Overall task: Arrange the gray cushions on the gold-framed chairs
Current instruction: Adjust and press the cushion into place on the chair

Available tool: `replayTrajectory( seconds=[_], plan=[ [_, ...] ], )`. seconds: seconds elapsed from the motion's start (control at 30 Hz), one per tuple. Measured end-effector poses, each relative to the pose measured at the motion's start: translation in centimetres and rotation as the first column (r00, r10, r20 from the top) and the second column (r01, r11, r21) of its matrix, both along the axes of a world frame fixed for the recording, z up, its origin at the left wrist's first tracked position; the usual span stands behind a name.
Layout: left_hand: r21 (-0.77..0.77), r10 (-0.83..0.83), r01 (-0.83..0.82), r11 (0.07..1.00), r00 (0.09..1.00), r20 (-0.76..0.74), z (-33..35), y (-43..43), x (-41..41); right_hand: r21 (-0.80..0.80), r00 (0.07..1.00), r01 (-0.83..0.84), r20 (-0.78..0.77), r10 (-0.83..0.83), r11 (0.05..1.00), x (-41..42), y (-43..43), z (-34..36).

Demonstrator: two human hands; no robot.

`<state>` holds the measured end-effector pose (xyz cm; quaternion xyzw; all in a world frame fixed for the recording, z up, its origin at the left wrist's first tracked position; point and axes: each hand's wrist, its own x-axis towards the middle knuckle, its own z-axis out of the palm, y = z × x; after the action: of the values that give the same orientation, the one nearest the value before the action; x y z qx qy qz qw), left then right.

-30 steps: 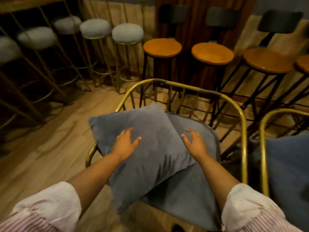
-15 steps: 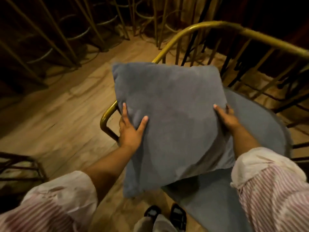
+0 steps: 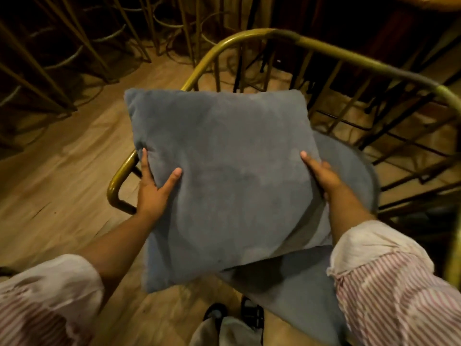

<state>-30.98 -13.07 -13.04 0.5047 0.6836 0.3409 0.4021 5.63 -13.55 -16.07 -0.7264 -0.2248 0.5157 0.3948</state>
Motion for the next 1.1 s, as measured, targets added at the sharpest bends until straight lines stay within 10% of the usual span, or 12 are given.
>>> replayTrajectory(
  seconds=[0.53, 0.83, 1.1],
  plan=[
    [-0.298, -0.441, 0.437, 0.849, 0.896, 0.057, 1.9, 5.1, 8.1, -0.073, 0.869, 0.492, 0.096, -0.485, 0.867, 0.5, -17.2, 1.9],
    [-0.383, -0.509, 0.450, 0.807, 0.859, -0.063, -1.0, 4.3, 7.5, -0.173, 0.882, 0.471, 0.067, -0.467, 0.865, -2.5, -20.0, -2.5],
    [-0.654, -0.665, 0.324, 0.684, 0.646, -0.375, -4.0, 2.2, 9.5, -0.257, 0.955, 0.286, 0.150, -0.254, 0.923, -3.3, -18.9, -2.6]
  ],
)
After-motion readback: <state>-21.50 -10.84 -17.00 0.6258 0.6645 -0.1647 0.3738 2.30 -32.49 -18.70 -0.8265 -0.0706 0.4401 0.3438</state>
